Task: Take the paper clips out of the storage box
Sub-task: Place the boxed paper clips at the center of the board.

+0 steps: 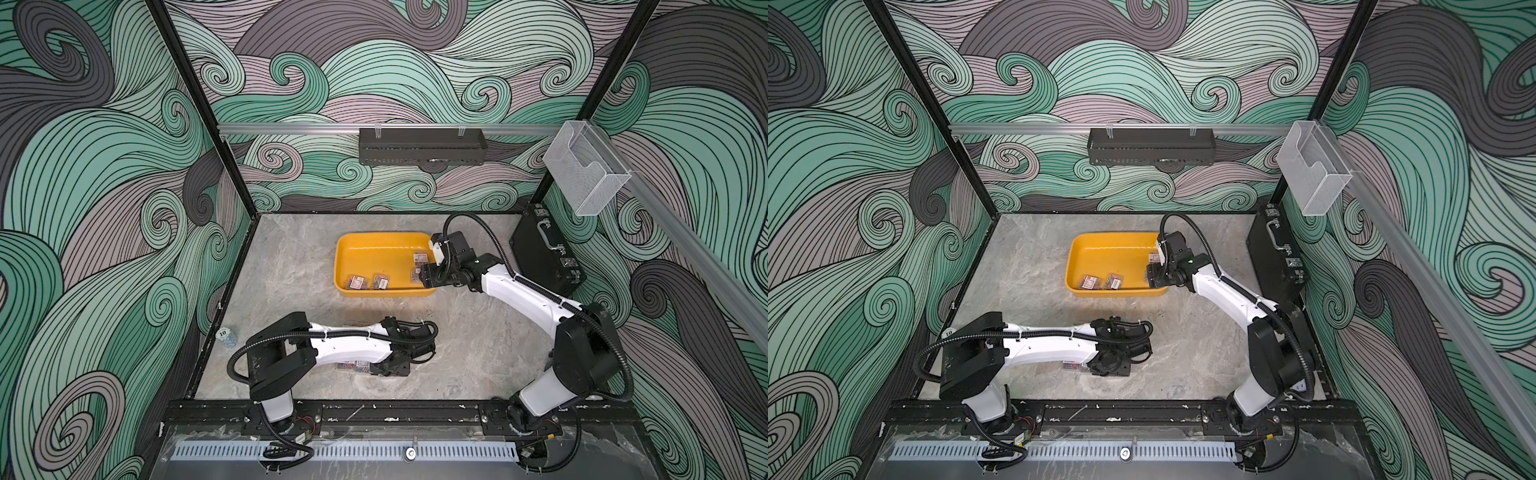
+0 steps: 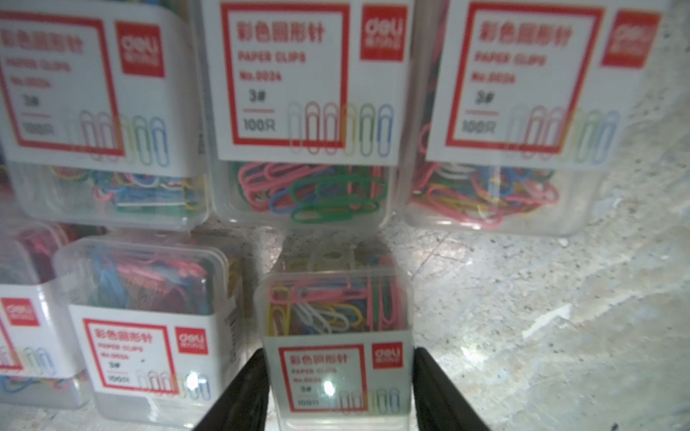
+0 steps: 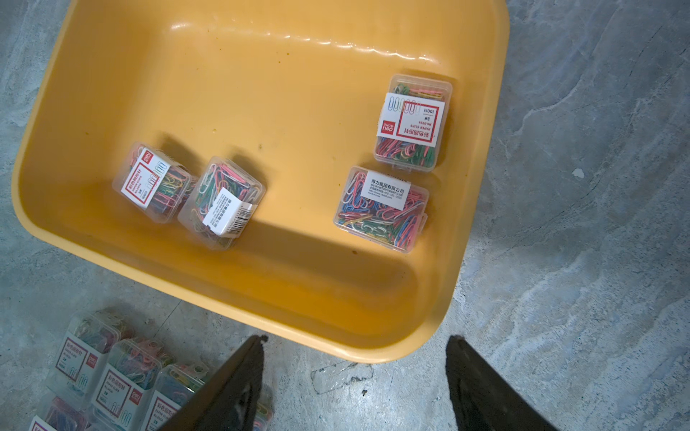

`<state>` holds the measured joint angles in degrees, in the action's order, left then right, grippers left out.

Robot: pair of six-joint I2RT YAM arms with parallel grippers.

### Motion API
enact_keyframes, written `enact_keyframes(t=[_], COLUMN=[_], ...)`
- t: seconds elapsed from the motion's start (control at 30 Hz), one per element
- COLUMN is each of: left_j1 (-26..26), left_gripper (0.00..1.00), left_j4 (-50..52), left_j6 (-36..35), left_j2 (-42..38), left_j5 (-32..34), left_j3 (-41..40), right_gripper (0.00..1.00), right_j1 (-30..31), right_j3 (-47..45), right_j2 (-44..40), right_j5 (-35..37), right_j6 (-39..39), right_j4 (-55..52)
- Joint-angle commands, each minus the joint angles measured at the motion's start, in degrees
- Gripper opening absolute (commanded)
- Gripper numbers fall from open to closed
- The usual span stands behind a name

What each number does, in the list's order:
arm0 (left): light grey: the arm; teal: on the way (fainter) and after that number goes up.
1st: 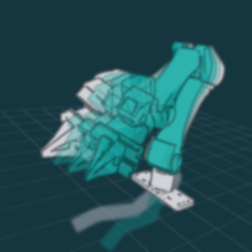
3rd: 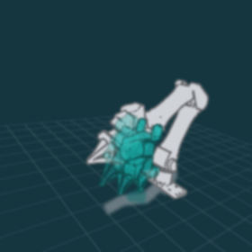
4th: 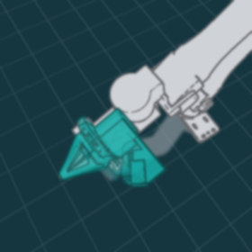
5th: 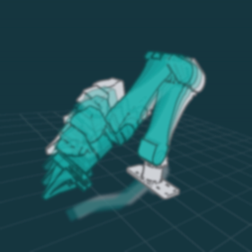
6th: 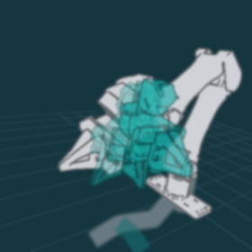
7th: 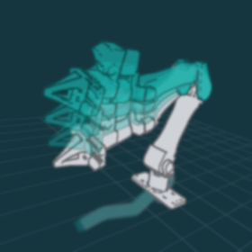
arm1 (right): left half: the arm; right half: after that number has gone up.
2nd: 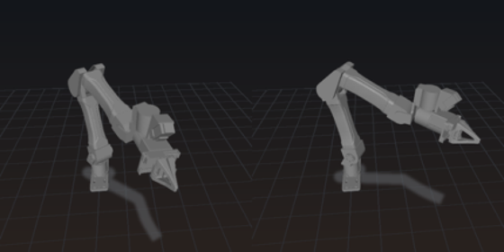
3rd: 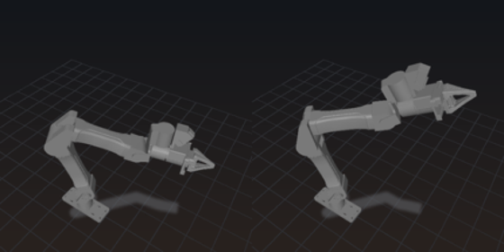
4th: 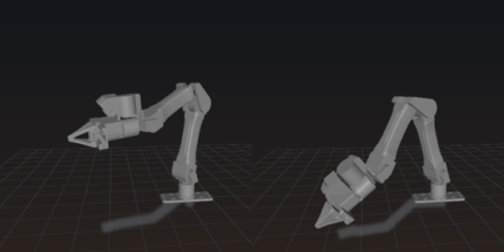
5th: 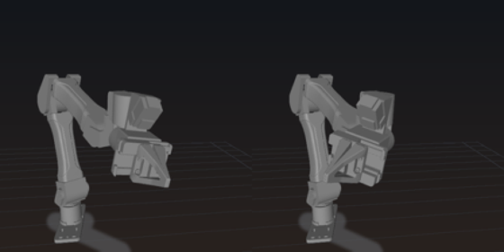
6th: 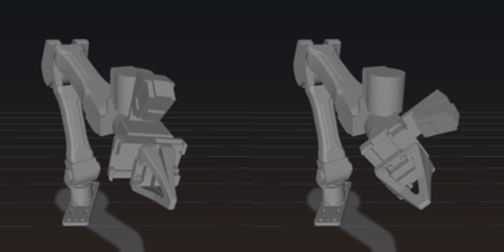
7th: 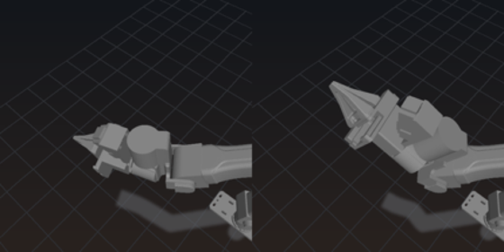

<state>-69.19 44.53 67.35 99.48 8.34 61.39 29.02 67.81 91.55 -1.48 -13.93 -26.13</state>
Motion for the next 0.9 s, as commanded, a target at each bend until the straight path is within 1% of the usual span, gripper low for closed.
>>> enact_keyframes(t=[0.0,0.07,0.87], left_j1=[0.2,0.4,3.4], left_gripper=[0.54,0.52,0.51], left_j4=[0.9,0.8,2.9], left_j6=[-0.7,-0.9,-3.5], left_j2=[1.7,1.9,3.3], left_j5=[0.4,0.4,2.9], left_j3=[0.9,0.9,1.1], right_gripper=[0.77,0.77,0.76], right_j1=[0.0,-0.1,0.0], right_j3=[0.2,0.2,0.0], right_j2=[-1.4,-1.3,-1.2], right_j5=[0.8,0.8,1.0], right_j6=[0.1,0.1,0.3], right_j4=[-1.1,-1.2,-1.3])
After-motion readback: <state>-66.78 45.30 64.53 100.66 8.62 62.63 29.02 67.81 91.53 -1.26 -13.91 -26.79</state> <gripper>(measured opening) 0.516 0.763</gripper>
